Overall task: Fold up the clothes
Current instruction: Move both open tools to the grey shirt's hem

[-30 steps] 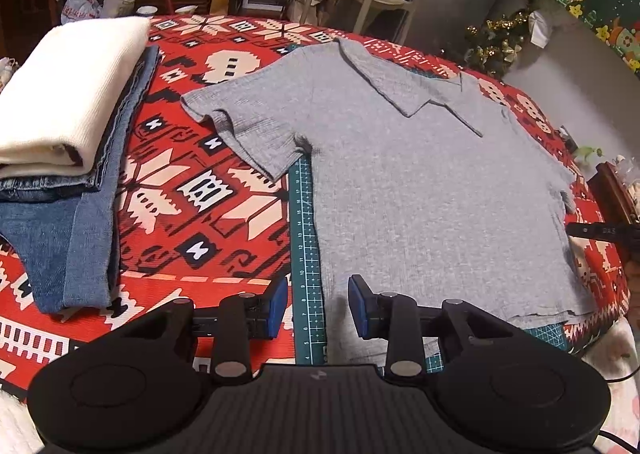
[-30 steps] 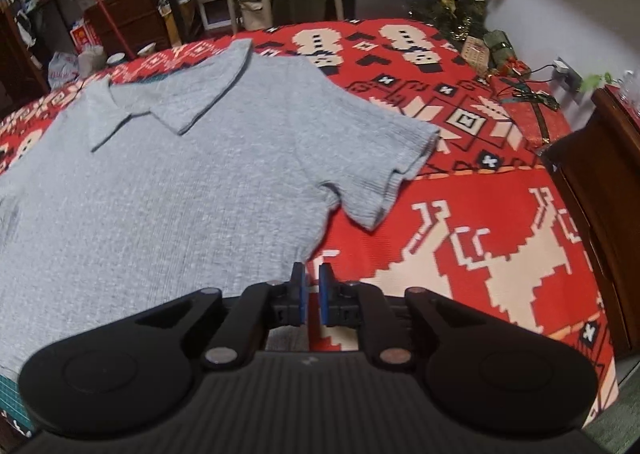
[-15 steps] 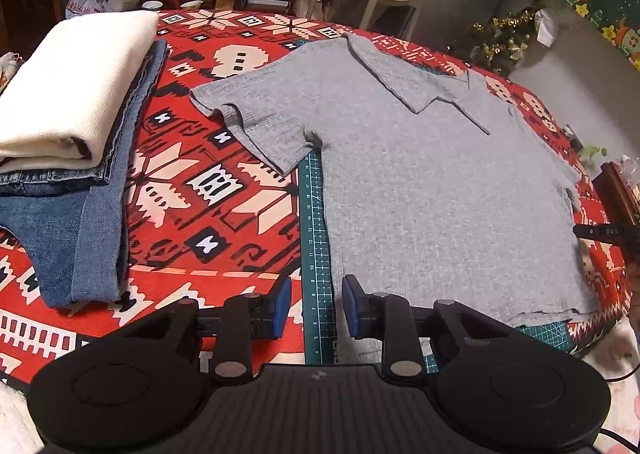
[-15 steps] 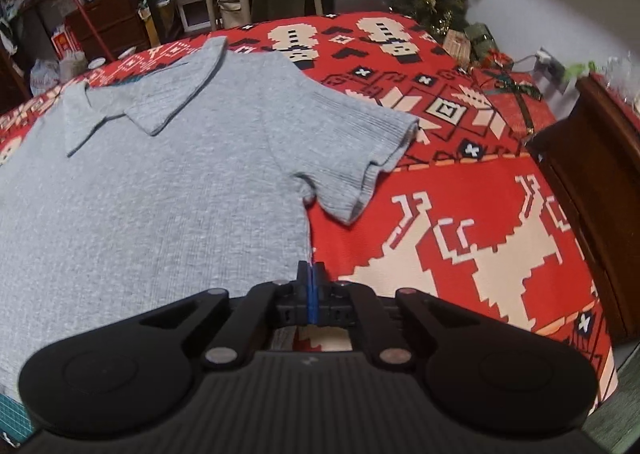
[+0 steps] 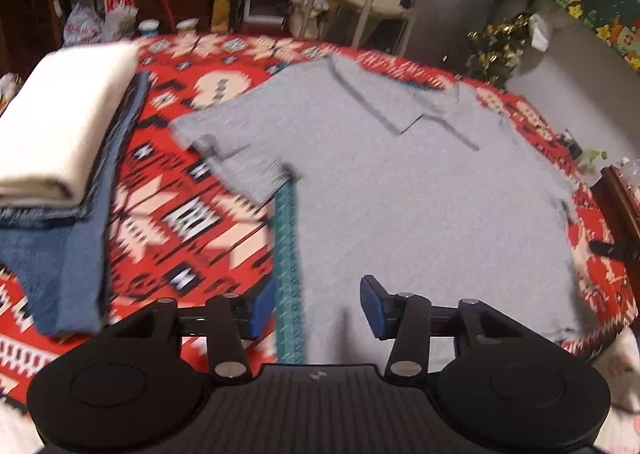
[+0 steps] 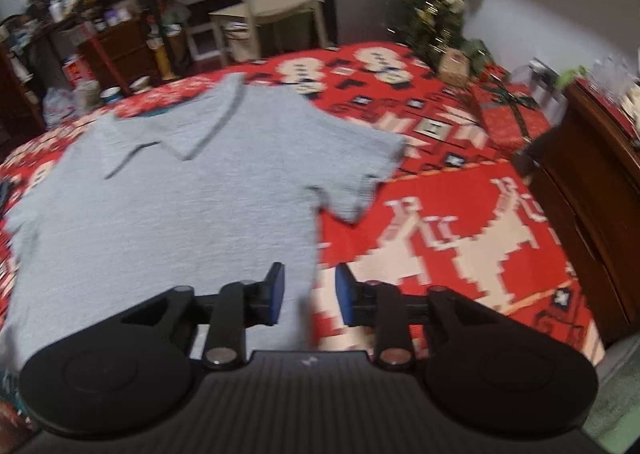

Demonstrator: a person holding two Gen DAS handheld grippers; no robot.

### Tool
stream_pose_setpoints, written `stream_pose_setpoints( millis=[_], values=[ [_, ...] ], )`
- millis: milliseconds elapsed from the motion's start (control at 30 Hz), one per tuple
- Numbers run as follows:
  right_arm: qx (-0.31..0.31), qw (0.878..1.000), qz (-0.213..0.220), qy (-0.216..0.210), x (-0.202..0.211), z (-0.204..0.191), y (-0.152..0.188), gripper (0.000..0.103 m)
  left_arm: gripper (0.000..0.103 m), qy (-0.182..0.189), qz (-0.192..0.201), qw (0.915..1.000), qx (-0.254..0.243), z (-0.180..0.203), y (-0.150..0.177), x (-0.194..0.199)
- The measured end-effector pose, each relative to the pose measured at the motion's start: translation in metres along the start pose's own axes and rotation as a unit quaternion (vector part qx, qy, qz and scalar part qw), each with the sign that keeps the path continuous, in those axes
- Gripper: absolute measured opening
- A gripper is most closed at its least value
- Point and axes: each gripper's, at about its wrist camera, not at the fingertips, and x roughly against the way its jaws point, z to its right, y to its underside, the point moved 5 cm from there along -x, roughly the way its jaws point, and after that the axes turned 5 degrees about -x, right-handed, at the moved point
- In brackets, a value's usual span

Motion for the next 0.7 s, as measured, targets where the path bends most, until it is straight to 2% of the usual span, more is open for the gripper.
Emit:
stream_pose_setpoints(
  millis=[133, 200, 267, 367, 433, 467, 500, 533, 567, 600, 633, 700],
  values=[
    [0.028, 0.999, -0.011, -0.022, -0.010, -0.039, 0.013, 0.031, 0.048, -0.014, 0.014, 0.9991, -0.038, 0.033, -0.008, -0.020],
    [0.045, 0.999, -0.007, -0.025, -0.015, -0.056, 0.019, 0.035, 0.048, -0.023, 0.021, 0.9981, -0.053, 0.044, -0.009, -0.033],
    [0.059, 0.998, 0.002, -0.023, -0.020, -0.069, 0.024, 0.044, 0.047, -0.034, 0.028, 0.9970, -0.063, 0.051, -0.009, -0.045],
    [0.067, 0.998, 0.006, -0.016, -0.030, -0.077, 0.032, 0.045, 0.046, -0.023, 0.010, 0.9981, -0.057, 0.052, -0.005, -0.064],
    [0.065, 0.998, 0.012, -0.012, -0.036, -0.076, 0.038, 0.054, 0.056, -0.018, 0.018, 0.9980, -0.058, 0.052, -0.003, -0.066],
    [0.062, 0.998, 0.018, -0.010, -0.038, -0.074, 0.041, 0.064, 0.059, -0.013, 0.017, 0.9976, -0.066, 0.054, -0.001, -0.066],
    [0.059, 0.998, 0.021, -0.010, -0.040, -0.072, 0.042, 0.070, 0.072, -0.007, 0.017, 0.9971, -0.074, 0.056, 0.000, -0.067],
    [0.057, 0.998, 0.022, -0.010, -0.041, -0.068, 0.043, 0.082, 0.089, -0.002, 0.015, 0.9963, -0.084, 0.058, 0.002, -0.067],
    [0.058, 0.998, 0.022, -0.016, -0.042, -0.068, 0.046, 0.092, 0.097, 0.001, 0.011, 0.9955, -0.094, 0.060, 0.005, -0.069],
    [0.062, 0.998, 0.020, -0.022, -0.043, -0.068, 0.048, 0.096, 0.102, -0.002, 0.012, 0.9948, -0.102, 0.062, 0.008, -0.070],
    [0.070, 0.997, 0.018, -0.025, -0.044, -0.070, 0.052, 0.102, 0.102, -0.007, 0.013, 0.9940, -0.109, 0.064, 0.011, -0.071],
    [0.074, 0.997, 0.024, -0.019, -0.043, -0.072, 0.058, 0.102, 0.103, -0.022, 0.016, 0.9931, -0.114, 0.068, 0.013, -0.071]
  ],
)
